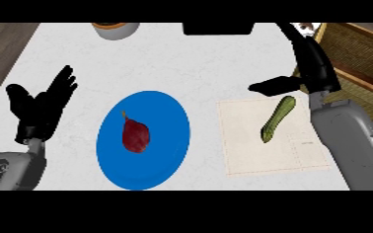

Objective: Pick the squash from the placemat and place it in the basket

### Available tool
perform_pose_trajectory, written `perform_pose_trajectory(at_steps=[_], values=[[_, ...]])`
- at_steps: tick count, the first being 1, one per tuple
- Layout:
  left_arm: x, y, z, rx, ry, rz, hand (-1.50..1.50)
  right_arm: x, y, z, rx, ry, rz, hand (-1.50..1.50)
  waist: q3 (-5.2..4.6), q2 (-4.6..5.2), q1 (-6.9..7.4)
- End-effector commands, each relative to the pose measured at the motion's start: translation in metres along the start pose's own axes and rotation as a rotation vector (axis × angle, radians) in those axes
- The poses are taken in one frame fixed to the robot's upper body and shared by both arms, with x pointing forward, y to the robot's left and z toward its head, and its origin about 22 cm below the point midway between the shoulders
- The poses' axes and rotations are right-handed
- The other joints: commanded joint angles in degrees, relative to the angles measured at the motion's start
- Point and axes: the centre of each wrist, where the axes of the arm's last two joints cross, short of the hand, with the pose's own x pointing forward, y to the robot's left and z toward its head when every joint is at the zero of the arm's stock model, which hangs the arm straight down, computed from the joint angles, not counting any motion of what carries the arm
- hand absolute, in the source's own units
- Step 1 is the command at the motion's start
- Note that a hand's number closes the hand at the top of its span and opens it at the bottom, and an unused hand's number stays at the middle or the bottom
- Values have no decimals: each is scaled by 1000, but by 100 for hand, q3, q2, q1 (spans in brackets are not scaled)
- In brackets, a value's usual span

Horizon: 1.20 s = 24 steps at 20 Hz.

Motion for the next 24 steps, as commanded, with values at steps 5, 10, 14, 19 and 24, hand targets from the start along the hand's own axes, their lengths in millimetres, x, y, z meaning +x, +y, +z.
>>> perform_pose_trajectory(at_steps=[5, 10, 14, 19, 24], values=[[-7, 8, -1, 8, 15, 7, 0, 49, -96, -20, -54, 366, 412, -150, -2, -24, -109], [-6, 5, -3, 9, -6, 3, 0, 62, -119, -22, 213, 476, 411, -150, 18, 21, -8], [-1, 8, -8, -11, -1, 15, 0, 55, -141, -5, 332, 478, 343, -150, 26, 36, -29], [0, 16, 5, 16, 1, 2, 0, 51, -191, 38, 334, 430, 238, -150, 31, 8, -71], [11, 19, -6, 27, -29, 8, 0, 32, -175, 79, 222, 389, 140, -150, 33, 32, -61]])
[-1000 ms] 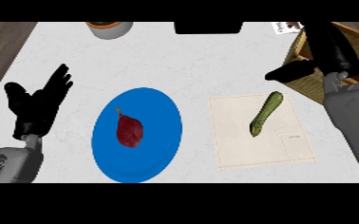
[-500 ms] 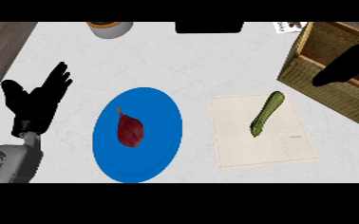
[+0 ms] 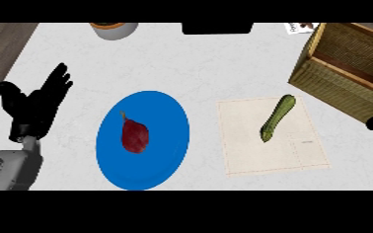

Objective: Pick the squash from the placemat and place it in the basket

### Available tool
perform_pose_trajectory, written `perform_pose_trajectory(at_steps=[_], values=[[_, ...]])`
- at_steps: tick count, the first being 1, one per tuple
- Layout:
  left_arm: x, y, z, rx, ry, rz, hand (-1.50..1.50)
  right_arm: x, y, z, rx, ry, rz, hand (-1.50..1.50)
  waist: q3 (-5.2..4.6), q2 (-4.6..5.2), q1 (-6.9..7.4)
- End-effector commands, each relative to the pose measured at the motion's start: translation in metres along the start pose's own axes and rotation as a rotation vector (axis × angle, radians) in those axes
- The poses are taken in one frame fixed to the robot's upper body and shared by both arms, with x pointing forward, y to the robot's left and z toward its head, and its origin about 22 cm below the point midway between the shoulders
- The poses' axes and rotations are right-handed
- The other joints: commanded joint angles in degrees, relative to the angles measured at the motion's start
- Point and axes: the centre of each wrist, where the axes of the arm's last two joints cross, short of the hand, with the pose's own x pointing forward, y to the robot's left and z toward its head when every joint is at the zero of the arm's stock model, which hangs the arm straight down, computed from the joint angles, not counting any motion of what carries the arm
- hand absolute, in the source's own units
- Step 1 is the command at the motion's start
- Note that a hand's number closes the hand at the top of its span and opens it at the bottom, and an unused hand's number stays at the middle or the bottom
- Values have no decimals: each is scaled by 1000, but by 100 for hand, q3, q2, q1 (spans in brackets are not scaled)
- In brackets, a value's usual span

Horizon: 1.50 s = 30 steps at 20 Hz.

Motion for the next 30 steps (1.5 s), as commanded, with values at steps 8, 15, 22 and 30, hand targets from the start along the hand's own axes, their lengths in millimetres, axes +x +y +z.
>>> perform_pose_trajectory(at_steps=[8, 15, 22, 30], values=[[-6, 1, 5, -18, -12, 9, 0, -62, 76, 25, -78, -28, -98, -150, 5, 28, 97], [3, -4, 14, -41, -11, 1, 0, -108, 131, -5, -155, -42, -101, -150, 9, 28, 141], [-1, -16, 4, -28, -5, 12, 0, -98, 194, -43, -193, -93, -220, -150, 5, 35, 130], [12, -11, -17, -23, -16, -4, 0, -110, 192, -87, -69, 3, -130, -150, 3, 41, 105]])
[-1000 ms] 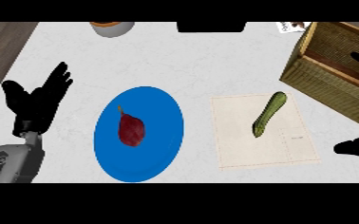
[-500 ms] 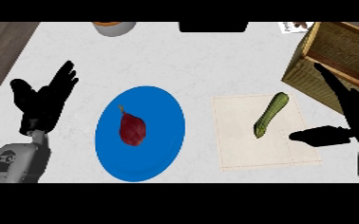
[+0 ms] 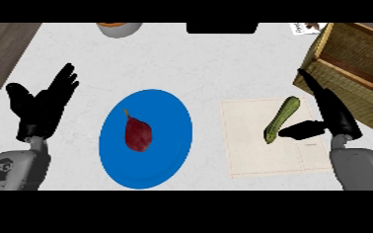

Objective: Pick the squash from the placemat and place it in the basket

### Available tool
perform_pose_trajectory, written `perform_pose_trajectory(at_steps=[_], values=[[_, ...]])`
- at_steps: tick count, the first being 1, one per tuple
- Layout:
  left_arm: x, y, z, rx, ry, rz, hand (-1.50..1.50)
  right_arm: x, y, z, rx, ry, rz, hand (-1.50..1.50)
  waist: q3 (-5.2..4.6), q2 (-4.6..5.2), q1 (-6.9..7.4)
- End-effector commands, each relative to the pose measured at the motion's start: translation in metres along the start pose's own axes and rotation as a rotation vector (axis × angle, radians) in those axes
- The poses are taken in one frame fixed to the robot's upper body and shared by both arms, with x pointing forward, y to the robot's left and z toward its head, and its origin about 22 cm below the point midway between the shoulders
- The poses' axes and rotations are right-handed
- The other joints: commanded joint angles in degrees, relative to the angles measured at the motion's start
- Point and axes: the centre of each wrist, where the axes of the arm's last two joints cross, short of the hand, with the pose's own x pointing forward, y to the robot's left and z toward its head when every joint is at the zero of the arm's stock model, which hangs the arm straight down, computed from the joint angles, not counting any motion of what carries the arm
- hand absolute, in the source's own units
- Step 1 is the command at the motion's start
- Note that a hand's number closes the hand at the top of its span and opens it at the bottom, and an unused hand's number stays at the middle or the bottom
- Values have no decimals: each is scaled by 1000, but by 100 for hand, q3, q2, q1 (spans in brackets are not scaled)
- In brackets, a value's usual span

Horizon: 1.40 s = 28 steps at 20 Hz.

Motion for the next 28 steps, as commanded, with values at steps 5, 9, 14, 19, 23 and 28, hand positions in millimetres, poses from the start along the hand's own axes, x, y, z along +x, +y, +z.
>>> perform_pose_trajectory(at_steps=[5, 9, 14, 19, 23, 28], values=[[0, 16, -8, 10, 7, 15, 0, -20, 20, -2, 68, 40, 73, -150, -2, -7, -31], [4, -2, -4, 5, 26, 1, 0, -25, -4, -1, 55, 31, 51, -150, -2, -9, -33], [5, -5, -7, -9, 9, -6, 0, -34, -2, -5, 68, -14, -6, -150, -2, -7, -28], [-9, 6, -5, -17, 11, 9, 0, -33, 0, -4, 99, -53, -2, -150, -2, -6, -27], [4, 13, 8, 4, -1, -13, 0, -32, 11, 25, 103, -48, 11, -150, -3, -13, -36], [-12, 5, -3, 7, 19, -5, 0, -32, 29, 8, 93, 7, 88, -150, -3, -7, -29]])
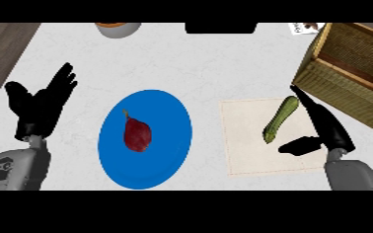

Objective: Pick the squash from the placemat and place it in the basket

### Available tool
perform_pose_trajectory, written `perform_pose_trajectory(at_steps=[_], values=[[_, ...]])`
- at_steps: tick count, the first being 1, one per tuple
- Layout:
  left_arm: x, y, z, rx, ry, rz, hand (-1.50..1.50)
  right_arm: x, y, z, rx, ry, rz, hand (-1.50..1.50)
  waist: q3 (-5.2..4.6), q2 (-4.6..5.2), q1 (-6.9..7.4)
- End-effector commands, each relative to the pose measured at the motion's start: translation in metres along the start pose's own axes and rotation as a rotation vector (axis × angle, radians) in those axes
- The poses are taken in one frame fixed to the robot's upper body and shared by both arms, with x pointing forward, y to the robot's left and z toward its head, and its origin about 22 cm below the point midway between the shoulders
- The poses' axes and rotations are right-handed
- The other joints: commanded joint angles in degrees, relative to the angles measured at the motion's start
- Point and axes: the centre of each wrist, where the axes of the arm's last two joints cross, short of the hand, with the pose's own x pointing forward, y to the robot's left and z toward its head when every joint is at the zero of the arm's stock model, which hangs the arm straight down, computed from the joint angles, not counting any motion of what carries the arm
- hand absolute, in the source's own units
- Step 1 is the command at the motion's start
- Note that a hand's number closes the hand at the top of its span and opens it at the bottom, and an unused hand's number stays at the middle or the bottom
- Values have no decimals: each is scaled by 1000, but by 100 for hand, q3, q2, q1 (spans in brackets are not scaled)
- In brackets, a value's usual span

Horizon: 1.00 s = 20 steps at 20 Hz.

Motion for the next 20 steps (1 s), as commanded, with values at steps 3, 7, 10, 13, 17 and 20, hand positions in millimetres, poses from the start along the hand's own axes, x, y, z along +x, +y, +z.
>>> perform_pose_trajectory(at_steps=[3, 7, 10, 13, 17, 20], values=[[-12, -12, 7, -4, 4, 10, 0, 13, 12, -17, -1, 31, 57, -150, -1, 0, 14], [-3, -2, 20, 7, -3, -11, 0, 0, 16, -15, -1, 44, 69, -150, 0, -2, 21], [2, 5, 4, -7, -13, 2, 0, -11, 31, -8, 64, 0, 176, 150, 0, 2, 9], [-7, -33, 0, -14, -6, -5, 0, 11, 42, -28, 55, 10, 175, 150, 0, 5, 12], [3, 2, 5, -14, -1, 17, 0, 17, 23, -31, 57, -4, 189, 150, -1, -3, 14], [18, -14, 4, -3, -6, 8, 0, 42, 38, -29, 74, -7, 194, 150, -2, -13, -5]])
